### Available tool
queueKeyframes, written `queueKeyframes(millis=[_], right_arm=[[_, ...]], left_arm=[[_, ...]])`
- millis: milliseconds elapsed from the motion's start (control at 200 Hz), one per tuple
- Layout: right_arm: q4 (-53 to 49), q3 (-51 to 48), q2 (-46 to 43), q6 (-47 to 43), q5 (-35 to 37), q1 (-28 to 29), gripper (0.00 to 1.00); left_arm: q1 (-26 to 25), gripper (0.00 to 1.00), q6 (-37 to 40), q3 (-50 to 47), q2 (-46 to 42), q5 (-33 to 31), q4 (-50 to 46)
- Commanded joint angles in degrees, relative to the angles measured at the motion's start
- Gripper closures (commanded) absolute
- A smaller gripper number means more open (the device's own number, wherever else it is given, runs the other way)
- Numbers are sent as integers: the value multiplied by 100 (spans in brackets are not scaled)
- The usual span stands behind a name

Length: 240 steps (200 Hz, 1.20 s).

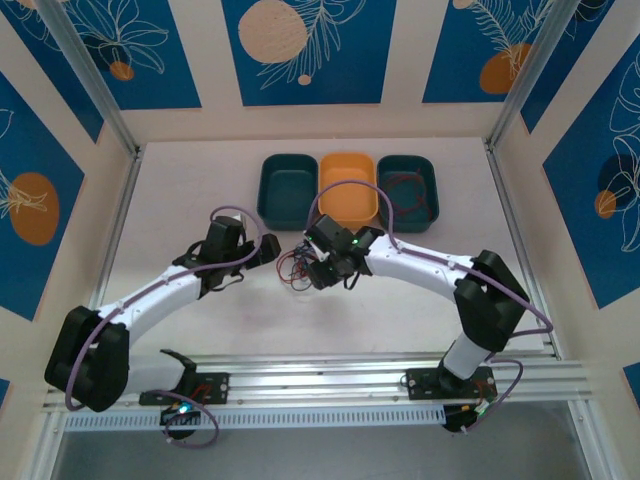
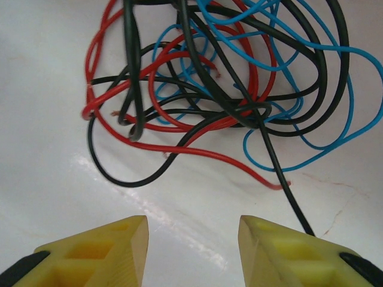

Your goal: Untangle the cables

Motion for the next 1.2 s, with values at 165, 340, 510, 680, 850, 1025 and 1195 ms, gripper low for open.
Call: queueKeyframes(millis=[165,340,510,680,850,1025,1195], right_arm=[[159,305,445,-411,335,-170,56],[176,573,757,-589,450,-155,56],[167,809,1020,-655,477,-170,55],[274,788,1144,-682,63,-230,56],[495,600,1125,-844,-495,-234,56],[481,612,1222,-923,-655,-241,58],[511,520,1219,-1016,-988,-242,58]], left_arm=[[108,0,-90,-181,-91,-9,141],[145,0,-97,-181,-85,-3,169],[160,0,-91,-194,-90,-4,196],[193,0,-76,-210,-121,5,196],[220,0,-80,-246,-161,-5,198],[238,0,-80,-247,-170,22,196],[254,0,-75,-281,-240,4,162]])
